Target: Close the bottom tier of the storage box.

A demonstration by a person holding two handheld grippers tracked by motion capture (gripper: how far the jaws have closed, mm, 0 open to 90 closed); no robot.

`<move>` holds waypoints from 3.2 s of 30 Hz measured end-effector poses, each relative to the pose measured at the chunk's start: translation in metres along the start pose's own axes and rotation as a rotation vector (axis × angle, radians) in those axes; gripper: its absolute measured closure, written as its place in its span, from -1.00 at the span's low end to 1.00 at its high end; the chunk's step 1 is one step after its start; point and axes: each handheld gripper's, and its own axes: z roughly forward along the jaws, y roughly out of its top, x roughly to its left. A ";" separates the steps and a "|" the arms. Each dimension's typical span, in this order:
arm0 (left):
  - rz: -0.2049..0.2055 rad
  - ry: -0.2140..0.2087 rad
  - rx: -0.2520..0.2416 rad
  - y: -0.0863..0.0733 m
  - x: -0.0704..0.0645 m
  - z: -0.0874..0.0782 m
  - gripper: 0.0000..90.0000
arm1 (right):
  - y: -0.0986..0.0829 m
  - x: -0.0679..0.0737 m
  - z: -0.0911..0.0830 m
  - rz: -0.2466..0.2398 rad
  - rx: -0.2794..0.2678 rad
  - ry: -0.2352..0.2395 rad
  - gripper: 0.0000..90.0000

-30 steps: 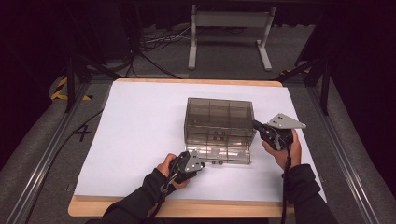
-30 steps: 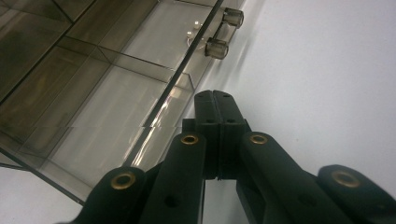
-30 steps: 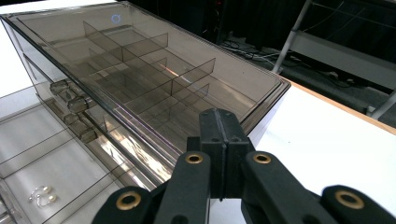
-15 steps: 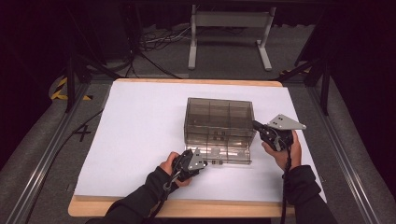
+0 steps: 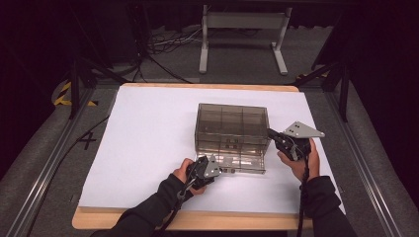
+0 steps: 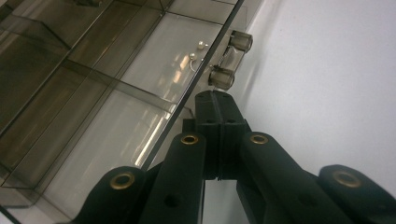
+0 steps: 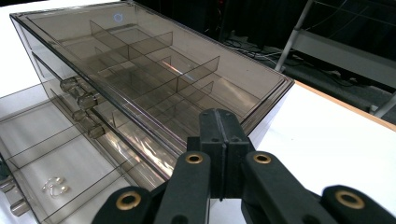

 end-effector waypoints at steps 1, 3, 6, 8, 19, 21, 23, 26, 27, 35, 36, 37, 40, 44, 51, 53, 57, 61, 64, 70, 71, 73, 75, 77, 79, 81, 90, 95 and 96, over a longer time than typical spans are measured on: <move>-0.005 0.003 0.003 0.001 -0.001 0.001 1.00 | 0.000 0.000 0.000 0.000 0.000 -0.001 1.00; -0.001 -0.001 -0.003 0.002 0.000 0.002 1.00 | 0.000 0.001 0.000 -0.001 -0.001 -0.003 1.00; -0.003 0.006 0.003 0.002 -0.001 0.002 1.00 | 0.000 0.001 0.000 -0.002 0.000 -0.004 1.00; 0.001 0.003 0.000 0.003 0.000 0.002 1.00 | 0.000 0.001 0.000 0.000 -0.001 -0.004 1.00; 0.001 0.012 0.004 0.006 0.004 0.006 1.00 | 0.001 0.002 0.000 -0.012 0.004 -0.016 1.00; 0.000 0.011 0.003 0.007 0.005 0.007 1.00 | 0.001 0.003 0.000 -0.012 0.005 -0.017 1.00; -0.004 0.017 0.011 0.007 0.006 0.008 1.00 | 0.001 0.003 0.000 -0.011 0.003 -0.017 1.00; 0.006 0.027 0.009 0.009 0.009 0.010 1.00 | 0.001 0.003 0.000 -0.010 0.004 -0.018 1.00; 0.007 0.032 0.009 0.009 0.010 0.011 1.00 | 0.001 0.003 0.000 -0.012 0.004 -0.019 1.00; 0.004 0.050 0.014 0.012 0.019 0.016 1.00 | 0.001 0.004 0.000 -0.021 0.006 -0.024 1.00; 0.004 0.050 0.014 0.012 0.019 0.017 1.00 | 0.001 0.004 0.000 -0.022 0.008 -0.025 1.00; 0.000 0.054 0.017 0.013 0.020 0.017 1.00 | 0.002 0.005 0.000 -0.026 0.012 -0.031 1.00; -0.002 0.064 0.014 0.013 0.024 0.019 1.00 | 0.003 0.007 0.000 -0.033 0.020 -0.043 1.00; -0.013 0.074 0.011 0.014 0.028 0.022 1.00 | 0.004 0.009 0.000 -0.045 0.026 -0.064 1.00; -0.030 0.088 0.008 0.015 0.032 0.024 1.00 | 0.003 0.008 0.000 -0.039 0.022 -0.057 1.00; -0.030 0.087 0.009 0.016 0.034 0.025 1.00 | 0.003 0.008 0.000 -0.039 0.022 -0.058 1.00; -0.026 0.094 0.009 0.016 0.036 0.026 1.00 | 0.003 0.008 0.000 -0.036 0.020 -0.055 1.00; -0.031 0.093 0.004 0.016 0.039 0.028 1.00 | 0.003 0.007 0.000 -0.030 0.017 -0.049 1.00; -0.024 0.103 -0.006 0.017 0.040 0.027 1.00 | 0.002 0.007 0.000 -0.027 0.015 -0.049 1.00; -0.022 0.111 -0.001 0.018 0.040 0.028 1.00 | 0.003 0.008 0.000 -0.029 0.019 -0.057 1.00; -0.021 0.112 0.000 0.018 0.040 0.028 1.00 | 0.003 0.008 0.000 -0.030 0.019 -0.058 1.00; -0.017 0.118 0.001 0.019 0.040 0.028 1.00 | 0.003 0.009 0.000 -0.031 0.020 -0.056 1.00; -0.016 0.119 0.001 0.019 0.040 0.028 1.00 | 0.002 0.009 -0.001 -0.032 0.021 -0.055 1.00; -0.013 0.119 0.003 0.019 0.041 0.028 1.00 | 0.003 0.009 -0.001 -0.035 0.021 -0.055 1.00; -0.020 0.118 -0.001 0.018 0.041 0.028 1.00 | 0.003 0.009 -0.001 -0.036 0.020 -0.057 1.00; -0.019 0.118 0.000 0.019 0.040 0.028 1.00 | 0.003 0.010 -0.001 -0.038 0.022 -0.060 1.00; -0.018 0.116 -0.004 0.019 0.040 0.027 1.00 | 0.004 0.014 -0.001 -0.069 0.034 -0.090 1.00; -0.014 0.120 -0.002 0.019 0.040 0.025 1.00 | 0.004 0.013 -0.001 -0.066 0.031 -0.080 1.00; -0.015 0.122 0.001 0.019 0.040 0.025 1.00 | 0.004 0.014 -0.002 -0.067 0.032 -0.082 1.00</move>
